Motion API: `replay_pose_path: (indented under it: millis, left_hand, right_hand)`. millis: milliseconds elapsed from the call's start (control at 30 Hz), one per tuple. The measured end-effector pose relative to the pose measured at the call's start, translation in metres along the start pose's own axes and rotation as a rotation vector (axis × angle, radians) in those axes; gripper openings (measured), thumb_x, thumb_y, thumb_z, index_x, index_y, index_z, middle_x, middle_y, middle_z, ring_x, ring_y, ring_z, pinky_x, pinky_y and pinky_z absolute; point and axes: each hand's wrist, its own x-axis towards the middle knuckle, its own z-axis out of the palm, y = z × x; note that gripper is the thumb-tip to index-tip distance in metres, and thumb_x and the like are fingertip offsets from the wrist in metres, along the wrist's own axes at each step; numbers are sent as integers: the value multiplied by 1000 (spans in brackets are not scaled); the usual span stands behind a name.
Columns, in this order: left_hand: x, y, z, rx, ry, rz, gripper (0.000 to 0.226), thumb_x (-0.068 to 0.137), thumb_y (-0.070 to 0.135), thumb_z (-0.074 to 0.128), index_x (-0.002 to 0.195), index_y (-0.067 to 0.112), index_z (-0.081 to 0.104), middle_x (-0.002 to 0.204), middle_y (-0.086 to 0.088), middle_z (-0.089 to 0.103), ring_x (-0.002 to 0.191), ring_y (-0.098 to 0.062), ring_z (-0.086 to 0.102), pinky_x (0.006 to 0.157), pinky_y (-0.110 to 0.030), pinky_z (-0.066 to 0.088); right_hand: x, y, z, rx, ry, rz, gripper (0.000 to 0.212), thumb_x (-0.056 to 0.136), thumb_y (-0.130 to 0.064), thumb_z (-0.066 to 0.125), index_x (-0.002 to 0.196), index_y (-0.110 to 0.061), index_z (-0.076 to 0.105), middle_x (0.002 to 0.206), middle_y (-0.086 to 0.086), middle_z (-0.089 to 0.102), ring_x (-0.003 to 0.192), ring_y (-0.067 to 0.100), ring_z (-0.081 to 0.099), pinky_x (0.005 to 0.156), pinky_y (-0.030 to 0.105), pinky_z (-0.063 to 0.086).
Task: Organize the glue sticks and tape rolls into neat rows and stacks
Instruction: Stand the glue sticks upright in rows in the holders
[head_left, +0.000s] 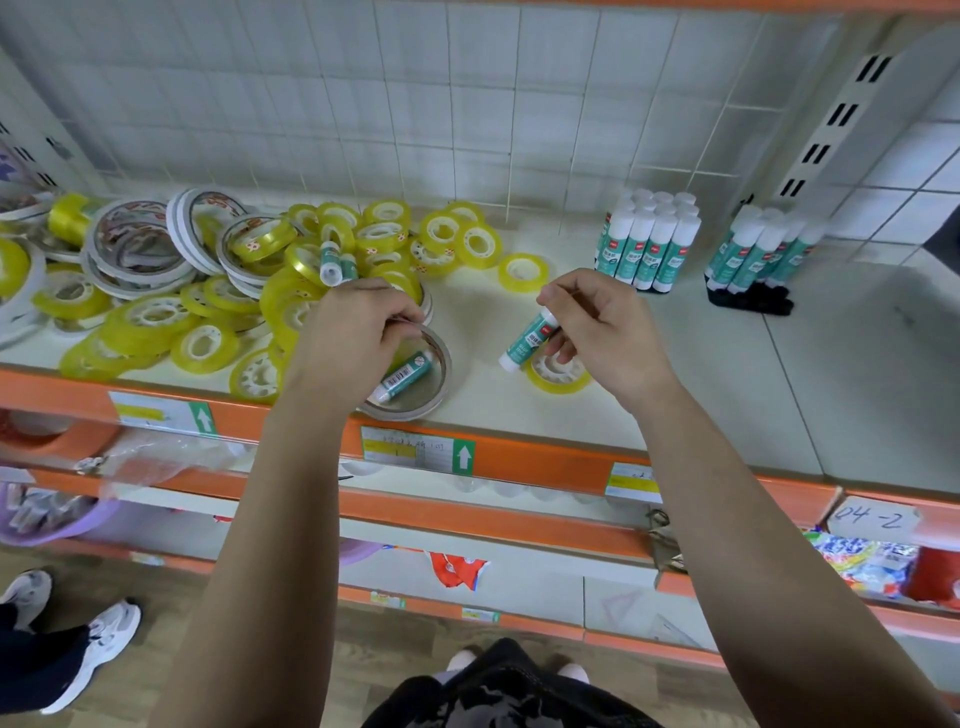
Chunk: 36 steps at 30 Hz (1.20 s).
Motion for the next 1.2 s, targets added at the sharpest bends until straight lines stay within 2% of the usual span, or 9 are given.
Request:
replay_pose_path:
  millis: [167,300,433,733,900,1033,1200]
  left_hand:
    - [23,6,5,-29,27,-24,7,83,7,72,90,9,73,86,-6,69,78,-21,63,73,-31,48]
    - [55,10,14,-33,53,-47,9,86,13,70,93,10,73,91,-8,72,85,-26,65,79,-35,49]
    - [82,12,27,16,21,-106,13,87,16,69,97,10,74,97,-11,73,92,-31,65,84,-38,50]
    - [90,6,52,118,-71,-197,16,91,20,66,101,9,73,98,-15,70,92,-34,63,80,-43,51]
    - [79,3,49,97,-44,-121,20,91,19,65,107,10,73,101,-16,68,92,-35,62,80,-42,50]
    - [60,3,35,4,67,-80,13,89,19,66,95,12,75,91,-9,70,82,-29,64,76,-43,52]
    - [29,11,20,23,169,17,6,86,15,68,86,13,74,83,-3,67,76,-20,60,64,-32,48]
  right_hand:
    - [-2,-1,-12,-33,50,-16,15,98,-16,57,85,-9,62,65,2,62,49,14,58,49,23,48]
    - [-5,-3,-21,-60,100,-27,19,97,-16,57,88,-1,62,67,9,62,50,15,58,48,22,48]
    - [-5,-2,-24,-58,110,-9,19,97,-16,57,89,0,62,66,7,61,48,11,58,48,20,47]
    - [-3,-1,-21,-54,101,-11,19,97,-17,57,89,-1,62,64,3,61,48,12,58,48,22,49]
    - [-2,-1,-22,-56,95,-25,18,97,-16,58,88,-1,62,65,4,62,48,12,59,49,23,50]
    - [-1,0,-21,-66,77,-45,18,97,-17,58,88,-2,62,63,2,62,49,14,60,51,26,51]
    - [0,-2,-22,-71,71,-58,17,97,-17,58,88,-4,63,63,0,64,52,17,62,52,29,53]
